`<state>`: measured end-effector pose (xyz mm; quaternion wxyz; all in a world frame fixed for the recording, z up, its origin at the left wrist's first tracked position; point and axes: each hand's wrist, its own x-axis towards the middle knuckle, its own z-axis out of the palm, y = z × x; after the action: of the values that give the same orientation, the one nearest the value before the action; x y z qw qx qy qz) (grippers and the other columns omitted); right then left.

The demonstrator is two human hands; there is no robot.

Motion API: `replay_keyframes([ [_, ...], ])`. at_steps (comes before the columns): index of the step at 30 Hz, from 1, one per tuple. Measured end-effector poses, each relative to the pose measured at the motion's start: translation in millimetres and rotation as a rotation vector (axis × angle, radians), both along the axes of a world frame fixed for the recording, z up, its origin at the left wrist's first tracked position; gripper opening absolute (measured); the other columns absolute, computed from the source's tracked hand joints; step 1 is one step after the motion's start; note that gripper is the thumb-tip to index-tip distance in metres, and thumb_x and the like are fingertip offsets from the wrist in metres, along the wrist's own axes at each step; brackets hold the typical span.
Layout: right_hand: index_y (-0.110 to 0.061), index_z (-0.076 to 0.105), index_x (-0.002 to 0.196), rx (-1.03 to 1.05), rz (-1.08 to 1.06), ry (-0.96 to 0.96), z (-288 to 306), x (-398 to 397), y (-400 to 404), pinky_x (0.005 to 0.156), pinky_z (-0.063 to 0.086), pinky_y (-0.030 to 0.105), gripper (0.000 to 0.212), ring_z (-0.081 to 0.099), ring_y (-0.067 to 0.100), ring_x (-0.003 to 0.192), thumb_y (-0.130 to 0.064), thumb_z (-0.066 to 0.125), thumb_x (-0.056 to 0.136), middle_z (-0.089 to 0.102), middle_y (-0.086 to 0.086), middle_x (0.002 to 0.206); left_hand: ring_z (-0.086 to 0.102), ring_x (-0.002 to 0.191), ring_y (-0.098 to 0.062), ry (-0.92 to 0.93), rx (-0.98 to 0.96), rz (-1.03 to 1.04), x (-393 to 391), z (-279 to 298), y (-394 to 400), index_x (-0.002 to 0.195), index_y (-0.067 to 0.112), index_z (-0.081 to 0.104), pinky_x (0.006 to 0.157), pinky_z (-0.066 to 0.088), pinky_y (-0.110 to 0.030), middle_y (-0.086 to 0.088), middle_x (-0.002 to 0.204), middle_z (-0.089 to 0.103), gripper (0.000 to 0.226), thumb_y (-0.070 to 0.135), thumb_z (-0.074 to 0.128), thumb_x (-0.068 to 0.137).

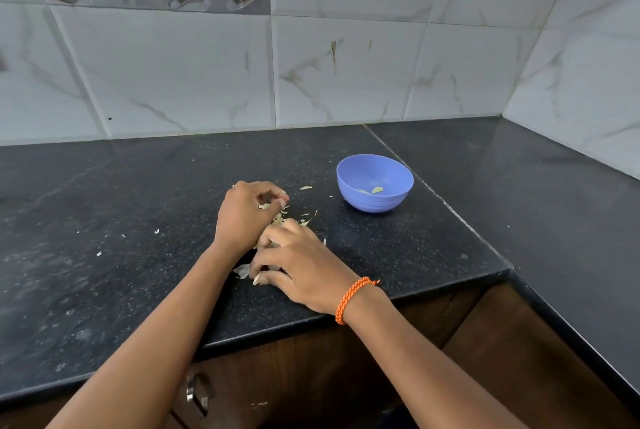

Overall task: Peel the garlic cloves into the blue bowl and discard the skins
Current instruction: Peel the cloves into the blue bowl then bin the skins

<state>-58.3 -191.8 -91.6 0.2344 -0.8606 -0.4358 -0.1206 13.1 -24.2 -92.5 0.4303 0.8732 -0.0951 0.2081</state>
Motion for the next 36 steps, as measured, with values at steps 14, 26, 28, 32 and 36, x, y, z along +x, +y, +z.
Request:
replay_keyframes([
  [14, -0.022, 0.072, 0.091, 0.638, -0.577, 0.212, -0.8, 48.2, -44.8, 0.068, 0.059, 0.029, 0.008, 0.066, 0.011, 0.074, -0.015, 0.073, 0.095, 0.07, -0.009, 0.077, 0.059, 0.122, -0.001, -0.057, 0.235, -0.302, -3.2, -3.3, -11.5, 0.126, 0.032, 0.079, 0.109, 0.046, -0.032, 0.024, 0.121, 0.075, 0.027, 0.022, 0.072, 0.102],
  [26, -0.013, 0.079, 0.11, 0.605, -0.587, 0.39, -3.8, 53.4, -48.7, 0.076, 0.064, 0.024, 0.017, 0.074, 0.004, 0.078, -0.004, 0.068, 0.1, 0.078, -0.006, 0.09, 0.066, 0.089, -0.009, -0.023, 0.239, -0.282, -1.2, -2.6, -2.8, 0.079, 0.033, 0.078, 0.113, 0.047, -0.044, 0.019, 0.08, 0.074, 0.018, 0.021, 0.087, 0.087],
  [28, -0.012, 0.078, 0.111, 0.63, -0.564, 0.394, -2.8, 52.3, -47.4, 0.075, 0.064, 0.026, 0.019, 0.075, 0.008, 0.075, -0.002, 0.066, 0.101, 0.077, -0.004, 0.089, 0.059, 0.1, -0.007, -0.055, 0.21, -0.243, -4.4, -3.1, -5.3, 0.083, 0.035, 0.077, 0.099, 0.051, -0.04, 0.021, 0.083, 0.072, 0.014, 0.026, 0.085, 0.091],
  [32, -0.011, 0.078, 0.108, 0.689, -0.509, 0.349, -1.8, 49.8, -44.9, 0.072, 0.064, 0.028, 0.017, 0.075, 0.012, 0.074, -0.002, 0.066, 0.101, 0.077, -0.001, 0.086, 0.053, 0.111, -0.009, -0.089, 0.165, -0.212, -5.7, -2.7, -11.8, 0.095, 0.033, 0.078, 0.091, 0.047, -0.03, 0.021, 0.092, 0.074, 0.005, 0.036, 0.082, 0.094],
  [36, -0.013, 0.079, 0.102, 0.74, -0.496, 0.307, 0.0, 49.2, -46.4, 0.071, 0.063, 0.027, 0.012, 0.075, 0.013, 0.074, -0.007, 0.069, 0.1, 0.078, -0.003, 0.084, 0.052, 0.109, -0.005, -0.1, 0.151, -0.193, -3.9, -3.7, -13.4, 0.094, 0.035, 0.077, 0.088, 0.043, -0.025, 0.023, 0.09, 0.074, 0.009, 0.043, 0.082, 0.092],
])
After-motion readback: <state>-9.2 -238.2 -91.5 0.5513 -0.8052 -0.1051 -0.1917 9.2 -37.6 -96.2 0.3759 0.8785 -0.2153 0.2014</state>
